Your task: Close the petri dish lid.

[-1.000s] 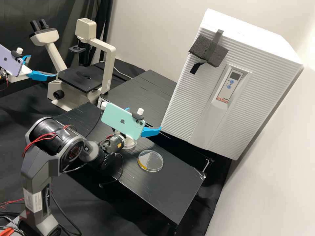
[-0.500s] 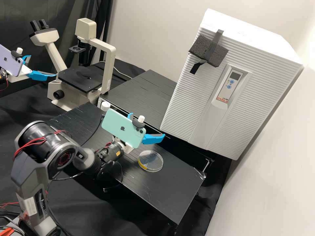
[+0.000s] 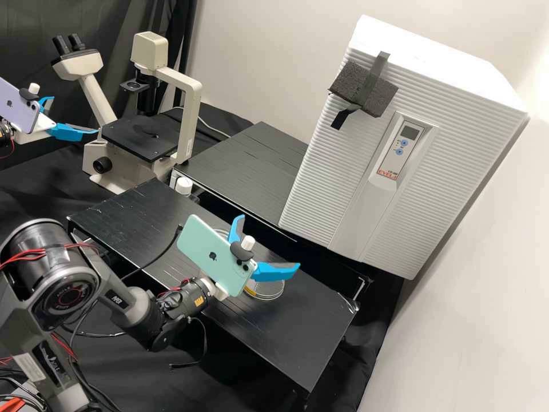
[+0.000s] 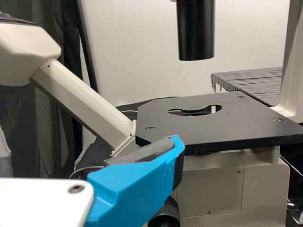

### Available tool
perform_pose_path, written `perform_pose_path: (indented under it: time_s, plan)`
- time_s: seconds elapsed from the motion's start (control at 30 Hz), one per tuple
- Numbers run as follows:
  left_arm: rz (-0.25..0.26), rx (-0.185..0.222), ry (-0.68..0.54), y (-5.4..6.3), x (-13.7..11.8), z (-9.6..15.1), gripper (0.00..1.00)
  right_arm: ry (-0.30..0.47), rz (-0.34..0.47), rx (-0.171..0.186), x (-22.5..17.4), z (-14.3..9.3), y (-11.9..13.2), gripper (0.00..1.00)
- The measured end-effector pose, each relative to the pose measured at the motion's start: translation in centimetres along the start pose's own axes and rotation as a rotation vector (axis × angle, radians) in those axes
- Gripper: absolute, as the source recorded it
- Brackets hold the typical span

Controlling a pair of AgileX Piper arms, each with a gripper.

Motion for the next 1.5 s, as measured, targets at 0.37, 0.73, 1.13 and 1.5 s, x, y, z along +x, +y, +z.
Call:
perform_pose_path:
  time_s: [0.37, 0.73, 1.13, 1.5]
  plan:
    - [0.0, 0.0, 0.0, 0.0, 0.0, 0.0, 1.0, -0.056, -0.008, 0.009, -0.6, 1.5, 0.1, 1.0]
    - [0.0, 0.0, 0.0, 0.0, 0.0, 0.0, 1.0, -0.106, -0.051, 0.022, -0.7, 2.6, -0.9, 1.0]
    - [0.0, 0.0, 0.0, 0.0, 0.0, 0.0, 1.0, -0.11, -0.039, 0.022, -0.7, 2.8, -0.7, 1.0]
    - [0.0, 0.0, 0.0, 0.0, 0.0, 0.0, 1.0, -0.117, -0.044, -0.026, -0.7, 3.1, -1.2, 1.0]
